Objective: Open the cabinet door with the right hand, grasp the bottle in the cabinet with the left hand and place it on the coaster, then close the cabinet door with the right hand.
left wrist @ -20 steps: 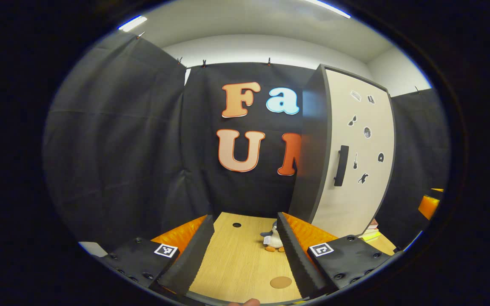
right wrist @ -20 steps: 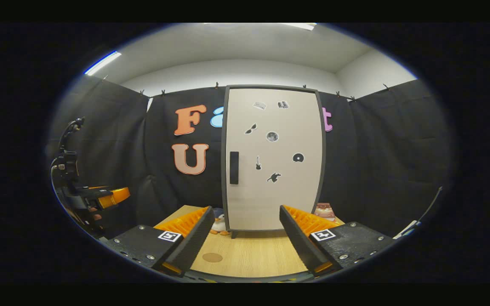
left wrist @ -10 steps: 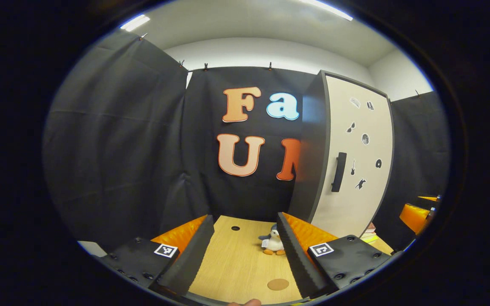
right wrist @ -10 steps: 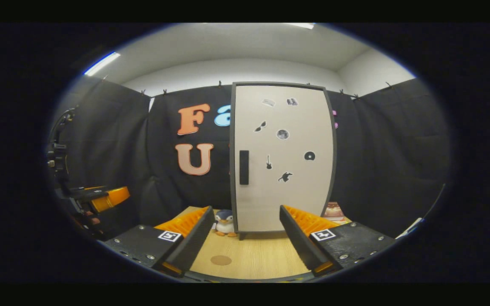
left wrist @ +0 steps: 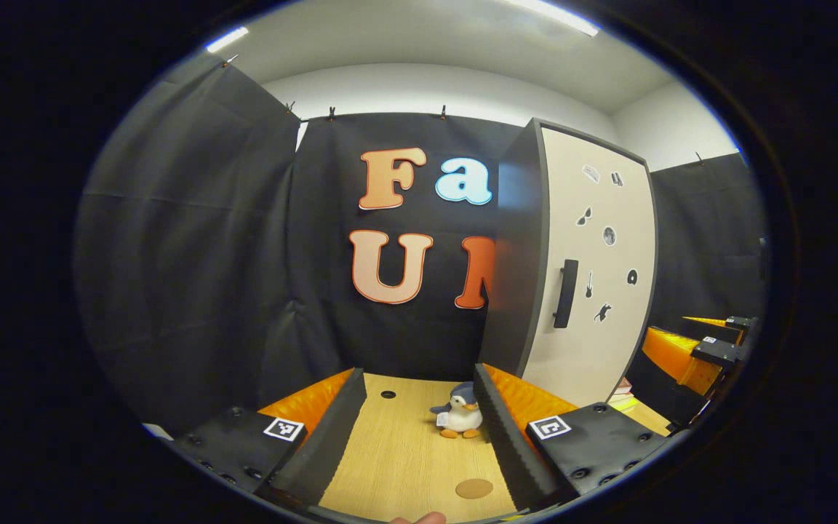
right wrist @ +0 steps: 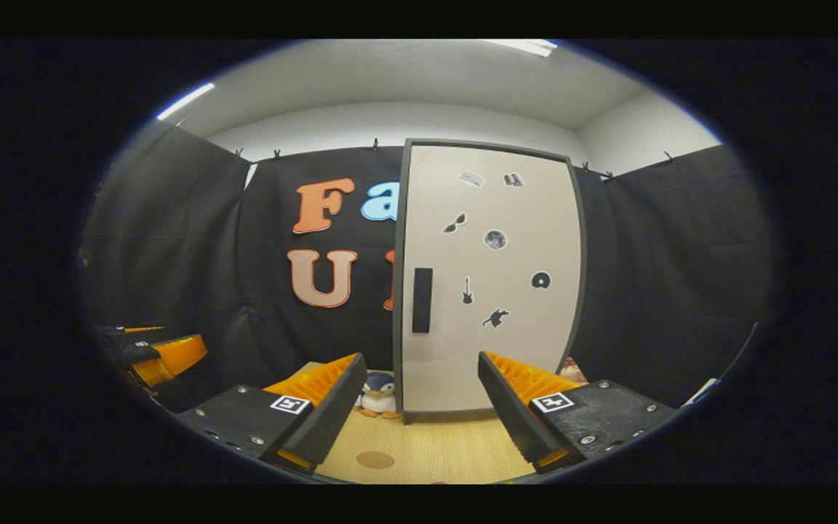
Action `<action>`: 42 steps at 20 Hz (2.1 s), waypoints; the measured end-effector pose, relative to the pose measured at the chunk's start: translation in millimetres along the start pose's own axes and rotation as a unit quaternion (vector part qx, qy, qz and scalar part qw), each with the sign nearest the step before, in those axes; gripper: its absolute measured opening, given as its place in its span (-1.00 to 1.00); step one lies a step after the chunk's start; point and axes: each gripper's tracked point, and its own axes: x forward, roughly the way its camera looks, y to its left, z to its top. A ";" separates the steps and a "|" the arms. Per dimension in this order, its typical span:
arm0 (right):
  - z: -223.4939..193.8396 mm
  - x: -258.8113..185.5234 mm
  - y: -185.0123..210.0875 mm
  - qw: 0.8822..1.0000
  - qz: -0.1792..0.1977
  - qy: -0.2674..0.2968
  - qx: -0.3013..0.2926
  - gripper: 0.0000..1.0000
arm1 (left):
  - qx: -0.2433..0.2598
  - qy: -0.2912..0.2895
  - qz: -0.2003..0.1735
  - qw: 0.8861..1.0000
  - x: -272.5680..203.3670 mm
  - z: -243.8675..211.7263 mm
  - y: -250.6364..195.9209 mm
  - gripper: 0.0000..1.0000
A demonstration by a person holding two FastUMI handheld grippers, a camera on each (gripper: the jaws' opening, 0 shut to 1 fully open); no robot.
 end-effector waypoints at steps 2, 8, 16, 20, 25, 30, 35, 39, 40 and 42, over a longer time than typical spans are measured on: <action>5.4 28.1 -0.5 1.000 0.006 -0.005 -0.002 0.90 | -0.002 -0.005 0.012 1.000 6.4 3.6 2.4 0.87; 9.9 117.8 -0.6 1.000 0.019 -0.011 -0.006 0.94 | 0.003 -0.011 0.021 1.000 29.2 3.3 -10.1 0.94; 9.2 206.9 2.3 1.000 0.015 -0.013 -0.003 0.90 | -0.001 0.002 0.044 0.999 54.9 -8.5 2.7 0.93; 7.5 238.5 5.3 1.000 0.011 -0.009 -0.002 0.86 | 0.005 0.008 0.051 0.999 65.7 -13.2 9.5 0.87; -3.9 257.3 3.8 1.000 0.005 0.005 0.001 0.52 | 0.008 0.012 0.058 0.998 71.7 -17.8 13.7 0.87; -8.8 259.1 -0.4 1.000 -0.006 0.010 0.017 -0.24 | 0.007 0.020 0.061 0.998 73.9 -23.0 16.9 0.87; -9.3 253.6 -0.5 1.000 -0.004 0.010 0.020 -0.34 | 0.004 0.025 0.061 0.998 72.4 -26.8 23.0 0.99; -9.4 243.2 -1.2 0.999 0.000 0.014 0.033 -0.48 | 0.006 0.027 0.054 0.998 74.4 -29.0 24.0 0.92; -8.8 237.9 -1.6 0.999 0.001 0.014 0.035 -0.51 | 0.006 0.027 0.051 0.998 71.3 -29.1 23.2 0.89; -7.4 220.3 -3.2 0.999 -0.002 0.014 0.040 -0.58 | 0.007 0.028 0.043 0.999 50.4 -32.4 19.0 0.94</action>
